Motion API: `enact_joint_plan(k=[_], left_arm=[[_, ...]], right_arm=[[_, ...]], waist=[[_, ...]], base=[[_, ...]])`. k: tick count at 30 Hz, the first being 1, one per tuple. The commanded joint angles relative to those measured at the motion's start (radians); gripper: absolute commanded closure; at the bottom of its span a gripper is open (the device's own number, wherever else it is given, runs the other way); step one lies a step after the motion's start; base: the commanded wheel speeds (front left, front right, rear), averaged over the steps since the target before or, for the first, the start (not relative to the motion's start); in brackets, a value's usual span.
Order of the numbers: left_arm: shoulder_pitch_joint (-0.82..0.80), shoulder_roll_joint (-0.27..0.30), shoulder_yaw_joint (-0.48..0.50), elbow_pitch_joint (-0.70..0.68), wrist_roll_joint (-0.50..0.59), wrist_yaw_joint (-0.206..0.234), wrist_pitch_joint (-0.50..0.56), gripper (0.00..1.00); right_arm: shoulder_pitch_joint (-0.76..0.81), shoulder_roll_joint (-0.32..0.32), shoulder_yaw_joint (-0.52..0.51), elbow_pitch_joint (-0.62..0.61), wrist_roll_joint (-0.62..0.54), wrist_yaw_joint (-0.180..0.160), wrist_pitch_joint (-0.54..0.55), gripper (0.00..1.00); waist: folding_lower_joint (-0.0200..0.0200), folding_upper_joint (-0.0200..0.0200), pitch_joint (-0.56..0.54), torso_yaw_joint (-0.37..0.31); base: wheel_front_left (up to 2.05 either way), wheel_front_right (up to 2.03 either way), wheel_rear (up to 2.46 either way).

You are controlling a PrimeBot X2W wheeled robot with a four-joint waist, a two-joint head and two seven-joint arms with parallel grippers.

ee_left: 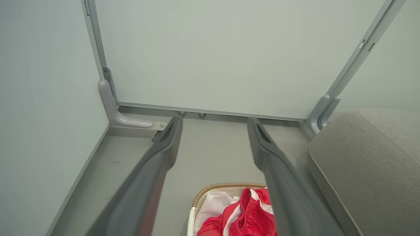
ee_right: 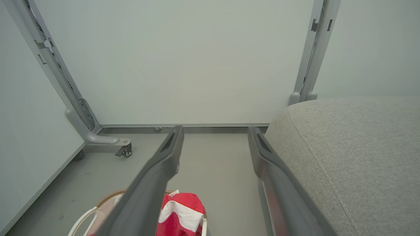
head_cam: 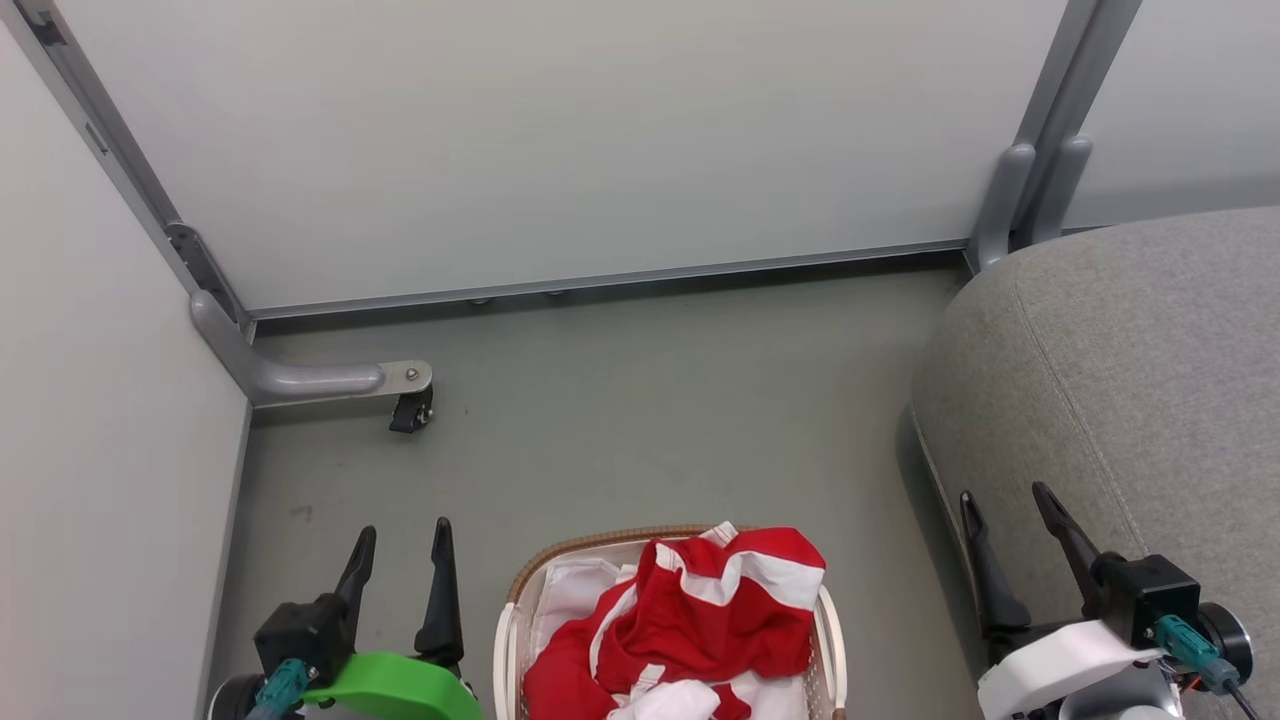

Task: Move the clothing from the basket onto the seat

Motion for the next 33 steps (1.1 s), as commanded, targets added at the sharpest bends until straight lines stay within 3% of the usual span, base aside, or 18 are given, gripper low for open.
enact_joint_plan(k=[1, 10, 33], left_arm=[[0.011, 0.006, -0.005, 0.002, 0.02, 0.004, -0.007, 0.0], [0.014, 0.007, -0.018, 0.016, 0.069, 0.004, -0.023, 0.0], [0.018, 0.007, -0.019, 0.016, 0.07, -0.006, -0.02, 0.0]], right_arm=[[0.017, -0.006, 0.002, 0.002, -0.023, 0.0, -0.009, 0.0], [0.02, -0.007, 0.005, 0.003, -0.08, 0.0, -0.023, 0.0], [0.021, -0.007, 0.004, -0.006, -0.073, 0.0, -0.023, 0.0]], waist=[[0.0, 0.0, -0.001, 0.001], [0.0, 0.0, -0.003, 0.005], [0.0, 0.0, 0.0, 0.002]], base=[[0.0, 0.0, 0.0], [0.0, 0.0, 0.0], [0.0, 0.0, 0.0]])
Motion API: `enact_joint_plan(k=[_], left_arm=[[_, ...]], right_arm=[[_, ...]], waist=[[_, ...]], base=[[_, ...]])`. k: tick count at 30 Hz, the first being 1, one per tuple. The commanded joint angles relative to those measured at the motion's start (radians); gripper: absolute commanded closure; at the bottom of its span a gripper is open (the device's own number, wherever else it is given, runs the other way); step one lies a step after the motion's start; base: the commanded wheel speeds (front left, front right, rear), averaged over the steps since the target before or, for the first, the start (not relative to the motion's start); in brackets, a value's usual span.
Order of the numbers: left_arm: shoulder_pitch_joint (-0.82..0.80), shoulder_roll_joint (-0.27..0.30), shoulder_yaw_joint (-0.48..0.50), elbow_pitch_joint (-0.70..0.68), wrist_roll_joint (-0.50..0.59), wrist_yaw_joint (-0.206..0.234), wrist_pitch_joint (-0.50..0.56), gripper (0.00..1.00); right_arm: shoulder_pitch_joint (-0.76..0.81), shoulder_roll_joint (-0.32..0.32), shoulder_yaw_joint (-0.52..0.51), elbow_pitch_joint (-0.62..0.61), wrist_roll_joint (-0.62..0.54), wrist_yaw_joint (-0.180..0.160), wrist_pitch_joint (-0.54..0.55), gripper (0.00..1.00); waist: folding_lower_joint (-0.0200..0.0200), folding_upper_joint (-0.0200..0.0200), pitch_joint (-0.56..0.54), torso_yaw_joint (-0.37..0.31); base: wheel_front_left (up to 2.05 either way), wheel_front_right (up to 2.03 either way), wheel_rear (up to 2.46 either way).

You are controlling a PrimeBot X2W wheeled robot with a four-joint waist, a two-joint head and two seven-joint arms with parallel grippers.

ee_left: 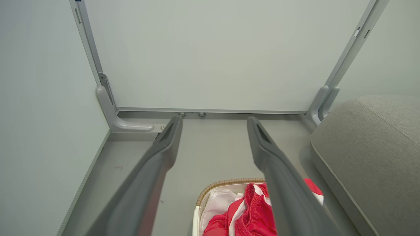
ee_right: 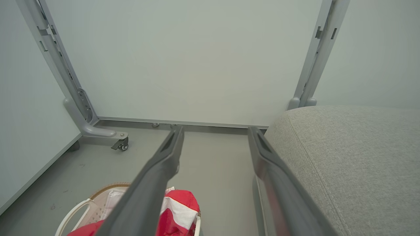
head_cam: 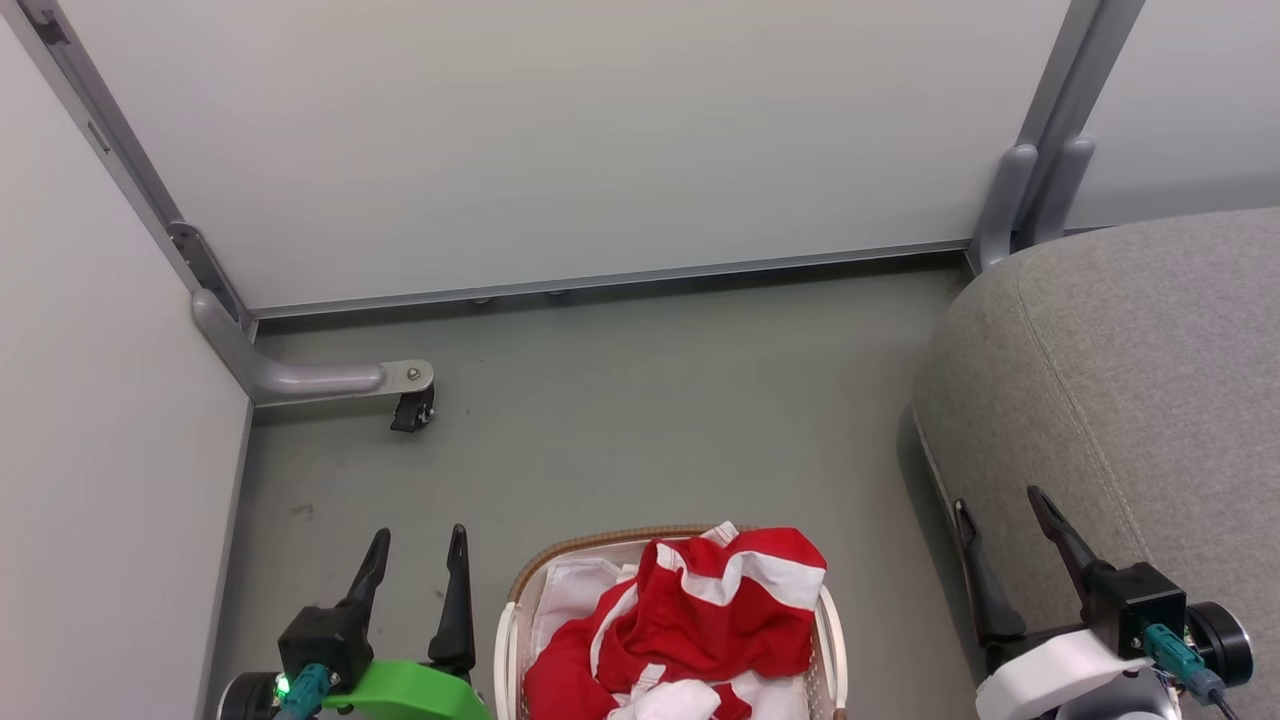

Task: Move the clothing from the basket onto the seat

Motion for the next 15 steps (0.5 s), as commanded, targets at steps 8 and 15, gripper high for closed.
enact_joint_plan(k=[8, 15], left_arm=[[0.017, 0.006, -0.003, -0.004, 0.009, -0.005, 0.0, 0.0], [-0.034, 0.006, -0.027, -0.001, 0.016, -0.005, 0.0, 0.0]], right_arm=[[0.008, -0.006, -0.002, -0.015, -0.001, 0.0, -0.005, 0.0], [-0.016, -0.006, -0.001, -0.033, -0.005, 0.0, -0.005, 0.0]], waist=[[0.0, 0.0, 0.009, -0.003], [0.0, 0.0, 0.047, -0.01]], base=[[0.0, 0.0, 0.0], [0.0, 0.0, 0.0]])
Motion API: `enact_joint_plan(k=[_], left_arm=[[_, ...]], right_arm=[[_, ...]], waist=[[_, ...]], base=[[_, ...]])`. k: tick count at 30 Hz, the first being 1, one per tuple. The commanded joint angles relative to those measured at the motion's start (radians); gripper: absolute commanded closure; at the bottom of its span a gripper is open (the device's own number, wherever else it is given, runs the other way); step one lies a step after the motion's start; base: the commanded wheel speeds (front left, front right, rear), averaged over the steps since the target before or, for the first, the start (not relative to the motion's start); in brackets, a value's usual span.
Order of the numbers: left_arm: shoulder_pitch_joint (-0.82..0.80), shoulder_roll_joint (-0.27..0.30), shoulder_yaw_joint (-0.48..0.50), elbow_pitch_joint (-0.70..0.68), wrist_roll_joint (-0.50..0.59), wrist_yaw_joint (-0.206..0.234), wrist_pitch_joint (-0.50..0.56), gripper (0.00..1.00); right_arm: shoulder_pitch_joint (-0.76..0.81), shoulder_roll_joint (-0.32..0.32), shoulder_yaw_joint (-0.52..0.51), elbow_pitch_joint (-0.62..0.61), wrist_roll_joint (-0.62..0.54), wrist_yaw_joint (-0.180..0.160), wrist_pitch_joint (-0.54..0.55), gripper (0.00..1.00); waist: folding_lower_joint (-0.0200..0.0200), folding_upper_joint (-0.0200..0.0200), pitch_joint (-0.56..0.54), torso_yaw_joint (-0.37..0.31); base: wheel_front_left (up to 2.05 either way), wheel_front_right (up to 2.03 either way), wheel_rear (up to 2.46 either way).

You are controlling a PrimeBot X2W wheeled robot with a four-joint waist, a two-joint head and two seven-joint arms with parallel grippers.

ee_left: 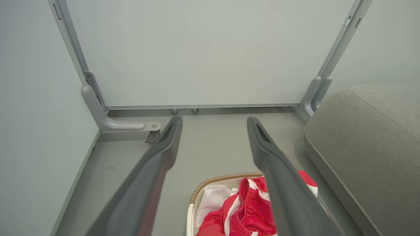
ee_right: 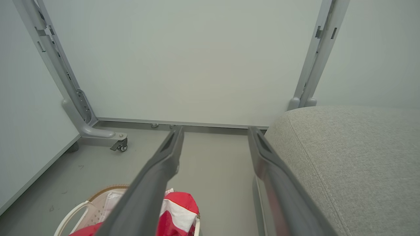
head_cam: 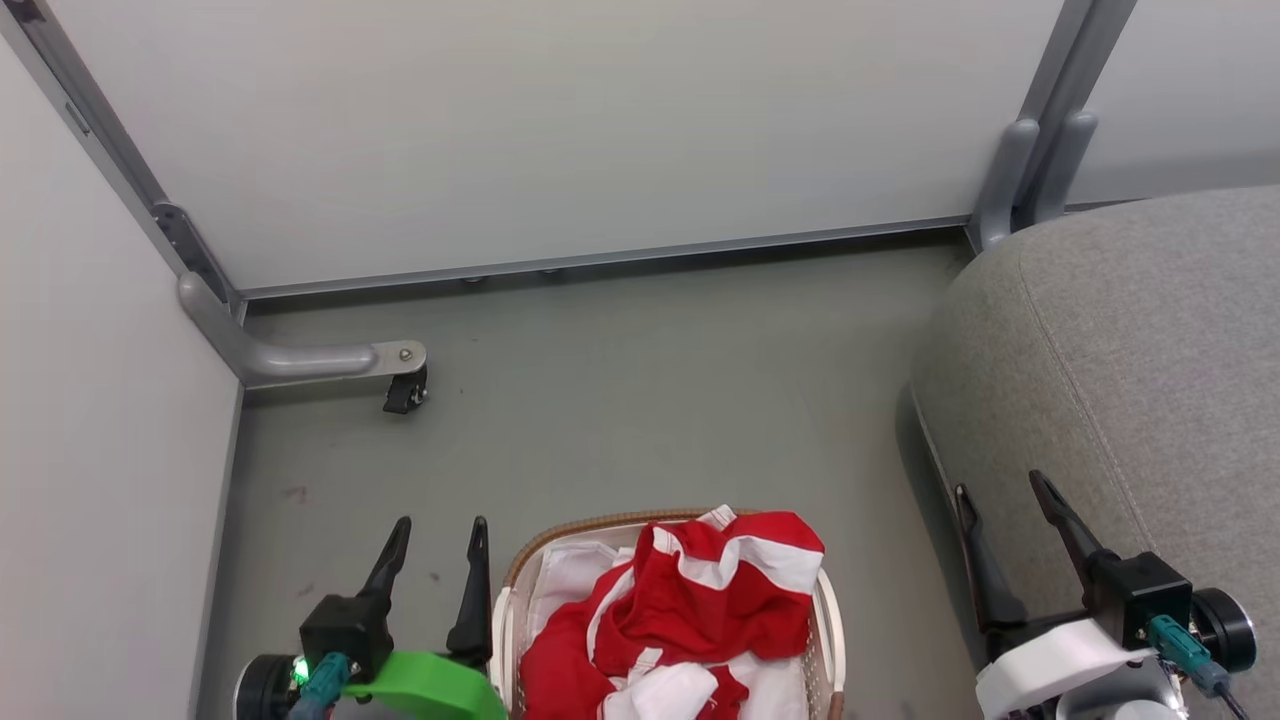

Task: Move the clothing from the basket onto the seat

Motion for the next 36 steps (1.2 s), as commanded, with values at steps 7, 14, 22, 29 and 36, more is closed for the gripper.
enact_joint_plan(k=[7, 14, 22, 29, 36], left_arm=[[-0.128, 0.006, -0.05, -0.003, 0.039, -0.009, 0.0, 0.0], [-0.287, 0.006, -0.127, 0.14, 0.051, -0.001, 0.0, 0.0], [-0.448, 0.006, -0.215, 0.426, 0.09, -0.008, 0.001, 0.0], [-0.575, 0.009, -0.247, 0.684, 0.107, 0.001, 0.0, 0.0], [-0.668, 0.029, -0.251, 0.81, 0.111, 0.011, 0.001, 0.0]], right_arm=[[-0.065, -0.006, -0.003, -0.039, -0.005, 0.0, -0.005, 0.0], [-0.16, -0.005, 0.011, -0.065, -0.001, 0.0, -0.005, 0.0], [-0.265, -0.004, 0.042, -0.076, 0.037, 0.0, -0.005, 0.0], [-0.316, -0.004, 0.071, -0.09, 0.092, 0.0, -0.005, 0.0], [-0.356, -0.003, 0.111, -0.107, 0.115, 0.0, -0.005, 0.0]], waist=[[0.0, -0.0001, 0.118, -0.026], [0.0, -0.0001, 0.291, -0.085], [0.0, -0.0001, 0.49, -0.2], [0.0, -0.0001, 0.628, -0.289], [0.0, -0.0001, 0.728, -0.341]], base=[[0.0, 0.0, 0.0], [0.0, 0.0, 0.0], [0.0, 0.0, 0.0], [0.0, 0.0, 0.0], [0.0, 0.0, 0.0]])
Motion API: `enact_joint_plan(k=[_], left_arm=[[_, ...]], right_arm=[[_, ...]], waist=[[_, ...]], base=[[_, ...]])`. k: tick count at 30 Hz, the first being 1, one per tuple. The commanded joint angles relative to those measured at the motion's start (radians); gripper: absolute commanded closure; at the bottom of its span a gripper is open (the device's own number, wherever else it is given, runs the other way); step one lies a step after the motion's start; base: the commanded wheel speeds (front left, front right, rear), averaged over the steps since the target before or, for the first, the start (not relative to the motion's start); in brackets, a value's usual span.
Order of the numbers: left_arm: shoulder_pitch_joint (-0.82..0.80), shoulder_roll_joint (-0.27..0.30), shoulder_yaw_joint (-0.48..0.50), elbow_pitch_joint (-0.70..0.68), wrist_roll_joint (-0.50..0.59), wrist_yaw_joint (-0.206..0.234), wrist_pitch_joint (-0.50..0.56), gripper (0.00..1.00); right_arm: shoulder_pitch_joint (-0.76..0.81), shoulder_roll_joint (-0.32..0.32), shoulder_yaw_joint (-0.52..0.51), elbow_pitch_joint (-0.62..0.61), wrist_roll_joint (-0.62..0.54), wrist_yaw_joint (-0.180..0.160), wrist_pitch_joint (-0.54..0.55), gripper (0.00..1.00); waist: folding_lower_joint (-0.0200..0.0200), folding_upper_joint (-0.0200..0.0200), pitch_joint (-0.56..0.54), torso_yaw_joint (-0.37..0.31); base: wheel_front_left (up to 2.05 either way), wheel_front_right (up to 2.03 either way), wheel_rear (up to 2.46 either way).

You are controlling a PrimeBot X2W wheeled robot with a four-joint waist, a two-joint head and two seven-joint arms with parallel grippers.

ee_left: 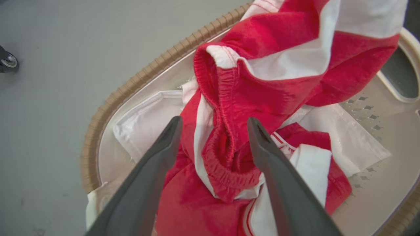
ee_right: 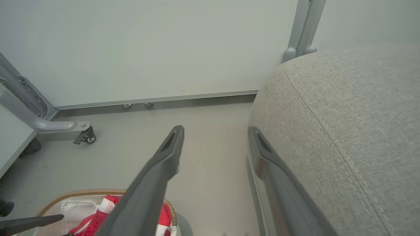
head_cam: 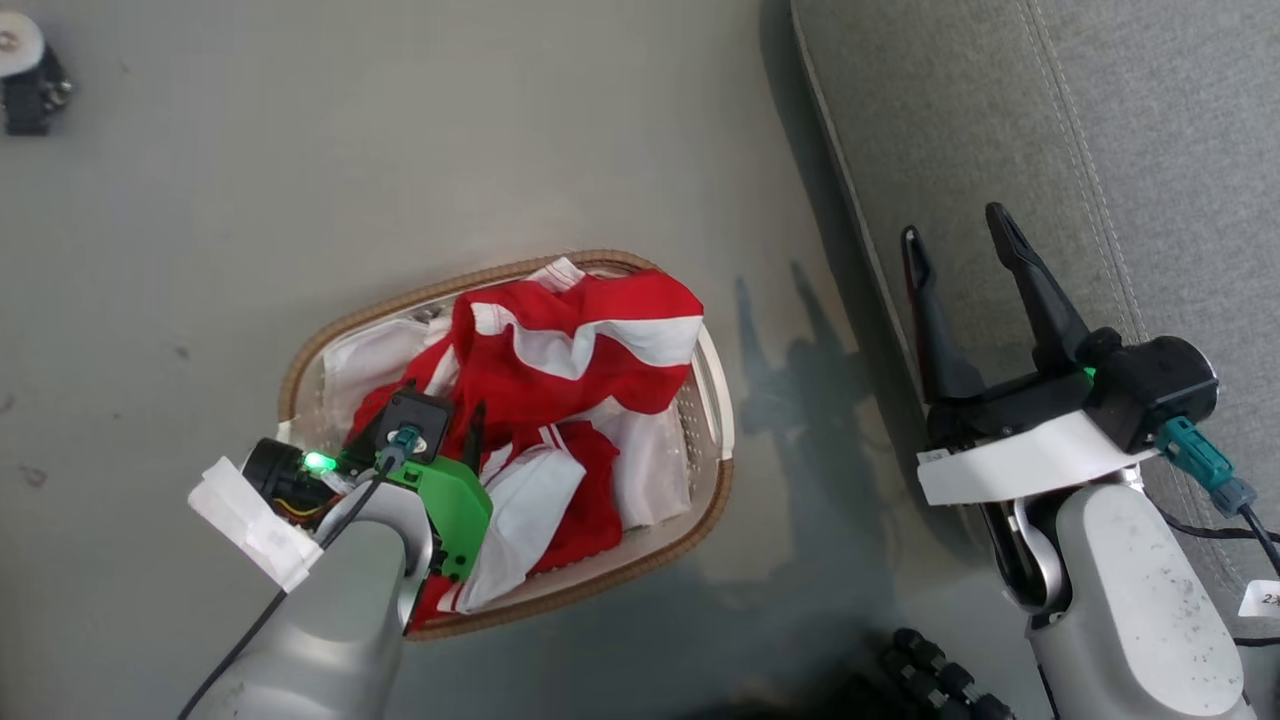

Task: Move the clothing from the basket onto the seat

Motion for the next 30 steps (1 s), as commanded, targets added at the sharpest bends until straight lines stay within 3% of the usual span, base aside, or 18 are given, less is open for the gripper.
enact_joint_plan(k=[1, 13, 15, 16, 17, 30], left_arm=[[-0.031, 0.019, 0.0, 0.018, 0.005, 0.007, 0.001, 0.0], [-0.112, 0.037, 0.015, 0.112, -0.022, 0.059, 0.001, 0.02], [-0.115, 0.036, 0.017, 0.118, -0.028, 0.062, 0.002, 0.5], [-0.115, 0.036, 0.017, 0.121, -0.03, 0.061, 0.002, 0.8], [-0.115, 0.035, 0.016, 0.122, -0.032, 0.06, 0.002, 1.0], [-0.012, 0.012, 0.004, 0.006, -0.057, 0.022, 0.001, 1.0]], right_arm=[[-0.019, 0.0, 0.009, -0.009, -0.002, -0.001, -0.005, 0.0], [-0.046, 0.0, 0.086, -0.027, 0.02, -0.001, -0.005, 0.0], [-0.048, 0.0, 0.09, -0.023, 0.023, -0.001, -0.005, 0.0], [-0.049, 0.0, 0.091, -0.022, 0.026, -0.001, -0.005, 0.0], [-0.05, 0.0, 0.091, -0.021, 0.028, -0.001, -0.005, 0.0], [-0.011, -0.001, 0.056, 0.017, -0.011, -0.001, -0.005, 0.0]], waist=[[-0.0002, 0.0, 0.133, -0.11], [-0.0002, 0.0, 0.204, -0.147], [-0.0002, 0.0, 0.204, -0.148], [-0.0002, 0.0, 0.203, -0.149], [-0.0002, 0.0, 0.202, -0.149], [-0.0002, 0.0, 0.057, -0.08]], base=[[0.0, 0.0, 0.0], [0.0, 0.0, 0.0], [0.0, 0.0, 0.0], [0.0, 0.0, 0.0], [0.0, 0.0, 0.0], [0.0, 0.0, 0.0]])
